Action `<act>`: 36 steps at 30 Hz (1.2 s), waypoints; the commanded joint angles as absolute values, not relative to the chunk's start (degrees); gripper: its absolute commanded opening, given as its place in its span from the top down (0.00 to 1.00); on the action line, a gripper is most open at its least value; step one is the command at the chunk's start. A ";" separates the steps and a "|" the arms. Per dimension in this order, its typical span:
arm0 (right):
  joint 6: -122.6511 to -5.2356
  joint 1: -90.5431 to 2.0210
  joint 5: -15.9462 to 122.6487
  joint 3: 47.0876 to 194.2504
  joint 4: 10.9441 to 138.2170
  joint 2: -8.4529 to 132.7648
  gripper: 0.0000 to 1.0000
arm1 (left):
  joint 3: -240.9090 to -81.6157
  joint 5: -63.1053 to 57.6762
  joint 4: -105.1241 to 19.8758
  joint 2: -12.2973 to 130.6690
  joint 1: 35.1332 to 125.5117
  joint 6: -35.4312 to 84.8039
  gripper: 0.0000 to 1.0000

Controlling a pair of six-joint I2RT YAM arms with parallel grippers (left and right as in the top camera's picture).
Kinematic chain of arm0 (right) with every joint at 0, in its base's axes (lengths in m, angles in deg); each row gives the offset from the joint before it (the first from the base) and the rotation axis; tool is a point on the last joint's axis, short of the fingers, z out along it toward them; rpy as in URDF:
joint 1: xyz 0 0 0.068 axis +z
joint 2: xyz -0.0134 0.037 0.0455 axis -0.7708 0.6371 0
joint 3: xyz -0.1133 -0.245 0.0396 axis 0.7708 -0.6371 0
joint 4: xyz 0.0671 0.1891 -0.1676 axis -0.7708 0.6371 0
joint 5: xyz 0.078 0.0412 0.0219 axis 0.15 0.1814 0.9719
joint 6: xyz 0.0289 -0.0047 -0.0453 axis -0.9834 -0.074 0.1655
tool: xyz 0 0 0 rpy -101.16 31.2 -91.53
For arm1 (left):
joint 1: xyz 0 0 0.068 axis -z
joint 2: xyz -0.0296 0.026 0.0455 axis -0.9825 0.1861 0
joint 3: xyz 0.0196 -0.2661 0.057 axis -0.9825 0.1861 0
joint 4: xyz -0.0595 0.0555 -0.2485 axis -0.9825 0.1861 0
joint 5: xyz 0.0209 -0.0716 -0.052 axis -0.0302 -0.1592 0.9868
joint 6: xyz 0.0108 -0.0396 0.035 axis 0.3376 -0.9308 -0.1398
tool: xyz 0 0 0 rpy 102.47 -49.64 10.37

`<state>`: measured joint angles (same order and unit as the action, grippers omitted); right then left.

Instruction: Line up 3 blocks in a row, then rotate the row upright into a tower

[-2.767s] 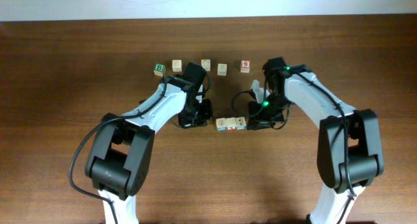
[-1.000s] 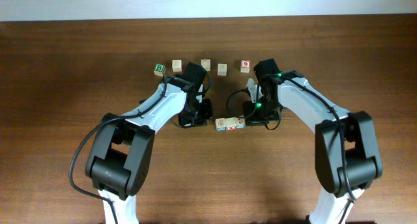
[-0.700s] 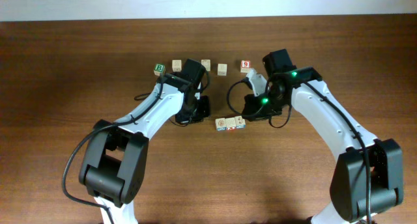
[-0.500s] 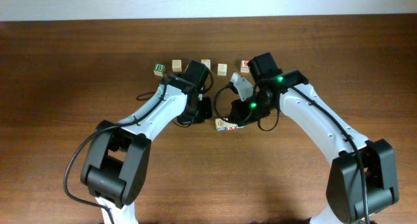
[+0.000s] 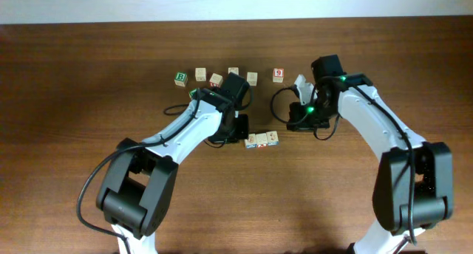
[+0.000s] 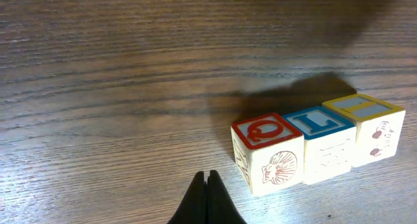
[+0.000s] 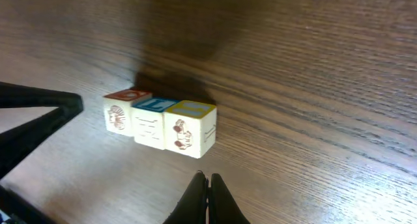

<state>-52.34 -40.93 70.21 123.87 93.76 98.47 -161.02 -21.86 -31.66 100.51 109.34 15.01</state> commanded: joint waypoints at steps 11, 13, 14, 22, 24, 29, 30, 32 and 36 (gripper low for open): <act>-55.03 -41.08 67.94 124.59 92.32 100.64 0.95 | -161.87 -24.31 -29.54 100.05 109.38 13.33 1.00; -54.98 -41.08 67.94 124.59 92.27 100.64 0.95 | -161.87 -24.81 -28.52 100.07 108.92 13.09 1.00; -55.00 -41.08 67.94 124.59 92.01 100.64 0.95 | -161.87 -24.81 -28.52 100.07 108.66 12.61 1.00; -55.00 -41.08 67.94 124.59 91.64 100.64 0.95 | -161.68 -23.78 -29.41 102.10 108.62 12.28 1.00; -55.03 -41.06 68.07 124.53 91.71 100.64 0.95 | -161.68 -23.54 -29.63 102.36 108.57 12.26 1.00; -55.05 -41.06 69.27 122.73 89.67 100.68 0.96 | -161.68 -21.56 -29.63 103.81 108.57 12.28 1.00; -55.05 -41.06 69.25 122.73 89.67 100.74 0.96 | -161.68 -21.56 -29.65 103.81 108.57 12.30 1.00; -55.05 -41.06 69.27 122.73 89.24 101.29 0.96 | -161.68 -21.56 -29.83 103.85 108.57 12.30 1.00; -55.03 -41.06 70.24 122.69 88.60 104.07 0.96 | -161.68 -21.56 -31.09 103.85 108.59 12.35 1.00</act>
<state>-54.63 -40.93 68.77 123.39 89.02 101.99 -161.04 -22.19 -30.07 103.28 108.88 13.07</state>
